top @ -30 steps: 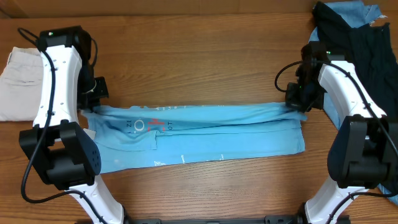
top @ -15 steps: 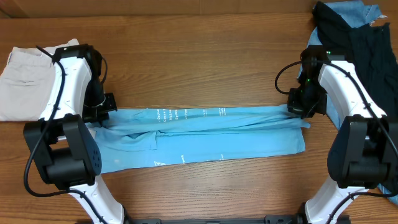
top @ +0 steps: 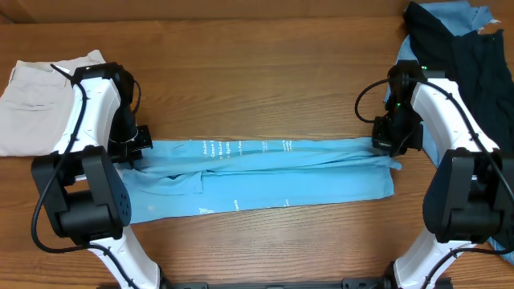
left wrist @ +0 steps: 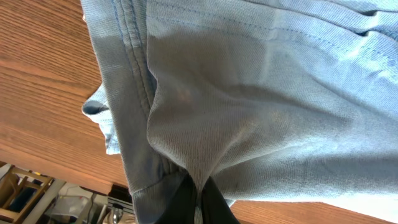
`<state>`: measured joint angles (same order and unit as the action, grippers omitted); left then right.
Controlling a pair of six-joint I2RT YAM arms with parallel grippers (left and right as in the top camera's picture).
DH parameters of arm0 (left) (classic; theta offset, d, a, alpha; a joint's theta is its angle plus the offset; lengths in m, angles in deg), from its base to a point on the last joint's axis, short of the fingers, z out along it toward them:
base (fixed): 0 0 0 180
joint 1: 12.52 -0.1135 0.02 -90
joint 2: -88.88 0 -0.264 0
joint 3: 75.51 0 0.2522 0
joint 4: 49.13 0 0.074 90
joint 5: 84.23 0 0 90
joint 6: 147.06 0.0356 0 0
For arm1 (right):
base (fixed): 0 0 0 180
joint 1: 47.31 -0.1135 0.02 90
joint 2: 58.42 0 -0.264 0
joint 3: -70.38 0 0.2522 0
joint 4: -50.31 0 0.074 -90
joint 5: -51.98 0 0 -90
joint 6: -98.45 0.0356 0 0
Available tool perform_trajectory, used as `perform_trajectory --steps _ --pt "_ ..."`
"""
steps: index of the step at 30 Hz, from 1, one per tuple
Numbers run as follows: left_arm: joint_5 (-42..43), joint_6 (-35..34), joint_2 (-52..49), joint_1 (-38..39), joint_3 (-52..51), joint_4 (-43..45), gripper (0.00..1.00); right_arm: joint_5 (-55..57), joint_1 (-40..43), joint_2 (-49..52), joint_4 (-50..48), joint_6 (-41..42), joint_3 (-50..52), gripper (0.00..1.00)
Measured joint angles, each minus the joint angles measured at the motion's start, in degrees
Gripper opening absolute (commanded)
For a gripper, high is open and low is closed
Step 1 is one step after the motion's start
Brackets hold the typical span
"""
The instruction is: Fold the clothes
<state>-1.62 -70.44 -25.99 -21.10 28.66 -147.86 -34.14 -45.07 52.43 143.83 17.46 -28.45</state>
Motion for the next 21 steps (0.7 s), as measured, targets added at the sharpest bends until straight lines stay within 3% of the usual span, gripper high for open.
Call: perform_trajectory --steps 12,13,14,15,21 --pt "-0.2 0.0 0.0 0.0 0.0 -0.6 0.04 0.3 0.0 0.0 1.9 0.0 0.0 0.05" --pt "-0.2 0.0 0.0 0.0 0.0 -0.8 0.04 0.5 0.0 0.0 1.9 0.0 0.0 0.07" --pt "-0.2 0.0 0.0 0.0 0.0 -1.0 0.04 0.7 0.0 0.0 1.9 0.0 0.0 0.18" --pt "-0.2 0.0 0.0 0.0 0.0 -1.2 0.04 0.8 0.0 0.0 1.8 0.0 0.0 0.22" --pt "-0.2 0.0 0.0 0.0 0.0 -1.9 0.04 1.8 0.0 0.0 0.8 0.2 0.0 0.22"
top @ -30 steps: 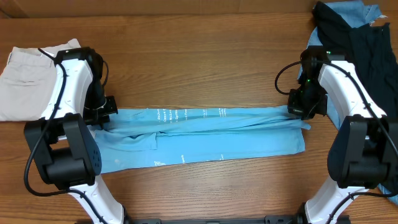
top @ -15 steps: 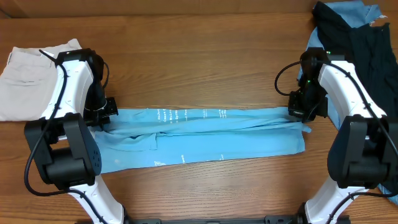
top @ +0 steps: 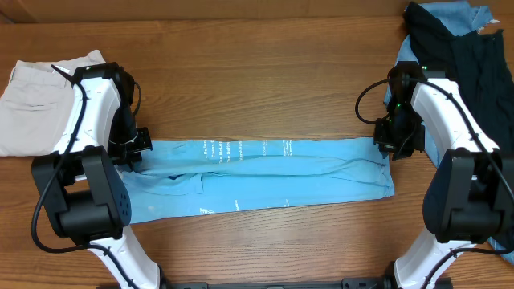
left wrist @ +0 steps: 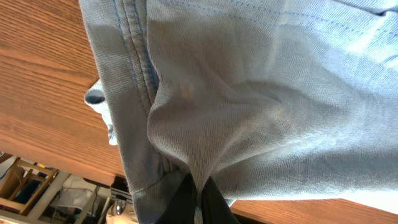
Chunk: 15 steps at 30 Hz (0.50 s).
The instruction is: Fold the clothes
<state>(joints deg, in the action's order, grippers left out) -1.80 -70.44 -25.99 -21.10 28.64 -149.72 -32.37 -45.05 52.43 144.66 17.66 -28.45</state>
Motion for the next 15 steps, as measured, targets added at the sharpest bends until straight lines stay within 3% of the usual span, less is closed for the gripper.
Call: perform_trajectory --steps 15 --pt "0.0 0.0 0.0 0.0 0.0 -1.9 0.04 -1.4 0.0 0.0 -1.2 -0.2 0.0 0.22"
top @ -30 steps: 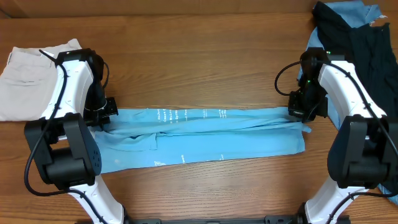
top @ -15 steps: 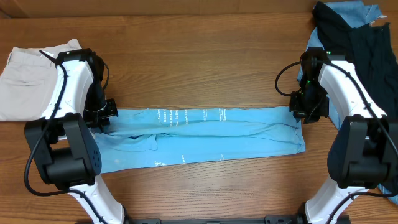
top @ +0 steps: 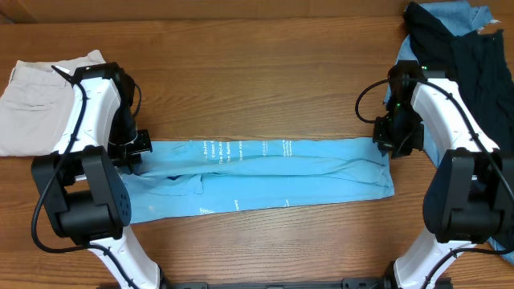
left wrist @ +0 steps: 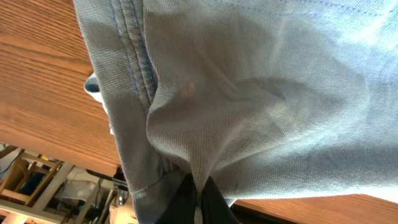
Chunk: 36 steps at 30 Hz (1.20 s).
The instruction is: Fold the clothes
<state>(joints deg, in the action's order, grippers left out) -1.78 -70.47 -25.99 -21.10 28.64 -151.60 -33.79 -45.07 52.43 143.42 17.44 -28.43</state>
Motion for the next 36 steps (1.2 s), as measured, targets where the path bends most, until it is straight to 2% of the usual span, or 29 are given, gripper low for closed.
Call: perform_trajectory --steps 7,21,36 --pt "0.0 0.0 0.0 0.0 0.0 0.0 0.04 -4.4 0.0 0.0 -1.4 -1.2 2.6 0.22" --pt "0.0 0.0 0.0 0.0 -0.1 -0.7 0.04 -7.0 0.0 -1.6 -21.5 -0.7 17.6 0.24" --pt "-1.7 -1.9 0.0 0.0 -8.7 2.6 0.07 -7.0 0.0 -2.6 -22.9 0.0 18.8 0.24"
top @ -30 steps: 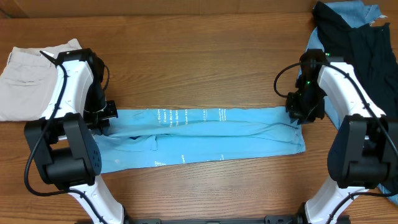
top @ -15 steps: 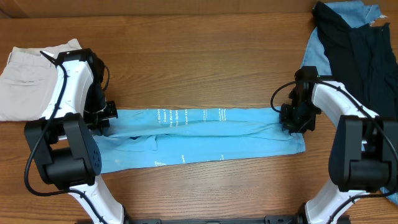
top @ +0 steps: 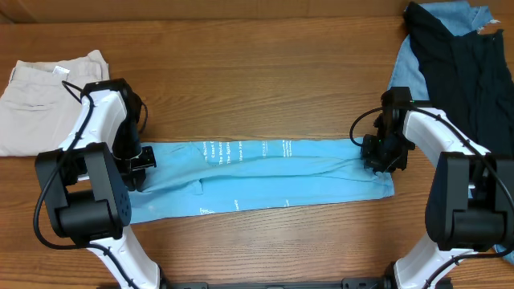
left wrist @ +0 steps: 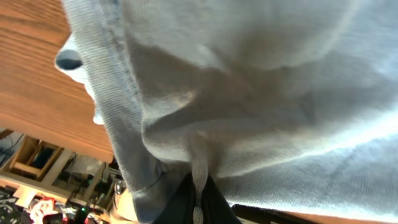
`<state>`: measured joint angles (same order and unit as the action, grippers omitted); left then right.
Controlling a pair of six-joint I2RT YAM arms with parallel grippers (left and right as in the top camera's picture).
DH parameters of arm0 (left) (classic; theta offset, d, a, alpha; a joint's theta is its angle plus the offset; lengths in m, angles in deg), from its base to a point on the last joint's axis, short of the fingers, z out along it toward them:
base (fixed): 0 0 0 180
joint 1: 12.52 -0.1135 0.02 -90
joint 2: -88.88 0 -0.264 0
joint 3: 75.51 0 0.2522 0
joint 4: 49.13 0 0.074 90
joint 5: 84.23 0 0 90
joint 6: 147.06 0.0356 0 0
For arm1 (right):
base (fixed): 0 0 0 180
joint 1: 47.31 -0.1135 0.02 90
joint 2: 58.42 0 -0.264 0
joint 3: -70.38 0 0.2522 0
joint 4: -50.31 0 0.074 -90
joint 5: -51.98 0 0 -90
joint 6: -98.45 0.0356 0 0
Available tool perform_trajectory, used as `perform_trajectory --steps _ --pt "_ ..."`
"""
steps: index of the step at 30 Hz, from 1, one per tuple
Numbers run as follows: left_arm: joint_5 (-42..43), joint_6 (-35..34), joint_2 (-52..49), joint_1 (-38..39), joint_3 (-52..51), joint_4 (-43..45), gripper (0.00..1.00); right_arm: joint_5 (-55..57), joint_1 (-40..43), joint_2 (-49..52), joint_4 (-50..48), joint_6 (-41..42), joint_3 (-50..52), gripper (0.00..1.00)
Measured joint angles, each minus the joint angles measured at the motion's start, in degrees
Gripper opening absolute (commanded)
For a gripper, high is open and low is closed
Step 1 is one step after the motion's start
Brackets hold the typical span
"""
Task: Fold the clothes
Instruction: 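Grasp the left and right ends of the folded strip with both grippers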
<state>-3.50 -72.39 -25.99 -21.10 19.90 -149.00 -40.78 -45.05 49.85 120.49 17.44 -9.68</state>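
Note:
A light blue garment [top: 265, 172] with white lettering lies stretched in a long band across the table's middle. My left gripper [top: 138, 156] holds its left end: the wrist view shows the two dark fingers [left wrist: 198, 200] shut on a pinched ridge of blue cloth [left wrist: 261, 106], lifted off the wood. At the right end my right gripper [top: 381, 154] sits over the cloth's upper corner; its jaws are hidden under the arm.
Folded beige trousers [top: 40, 100] lie at the far left. A heap of dark navy and blue clothes [top: 462, 56] sits at the back right. Bare wooden table [top: 257, 72] stretches behind the blue garment and a strip runs along the front edge.
Both grippers have moved toward the front of the table, carrying the garment's upper edge over its lower part. The band is narrower now, and the left end is raised higher off the wood.
The garment lay as a long band with both grippers at its upper corners. Over the two following moments they stayed there with the cloth pulled taut. Now both ends have come forward and the upper layer lies over the lower one.

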Motion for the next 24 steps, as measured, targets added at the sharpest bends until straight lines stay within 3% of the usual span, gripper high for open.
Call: perform_trajectory --steps 11,18,19,24 --pt "-9.2 -8.5 0.0 0.0 -0.8 0.3 0.18 0.0 0.0 0.0 0.0 0.0 0.0 0.24" --pt "-9.8 -9.0 0.0 0.0 -1.5 1.4 0.19 0.0 0.0 0.0 0.0 0.0 0.0 0.25" --pt "-9.5 -8.9 0.0 0.0 -1.5 2.1 0.20 0.0 0.0 0.0 0.0 0.0 0.0 0.28" --pt "-3.8 -6.0 0.0 0.0 -1.5 8.3 0.24 -0.5 0.0 0.0 -0.2 0.2 0.0 0.30"
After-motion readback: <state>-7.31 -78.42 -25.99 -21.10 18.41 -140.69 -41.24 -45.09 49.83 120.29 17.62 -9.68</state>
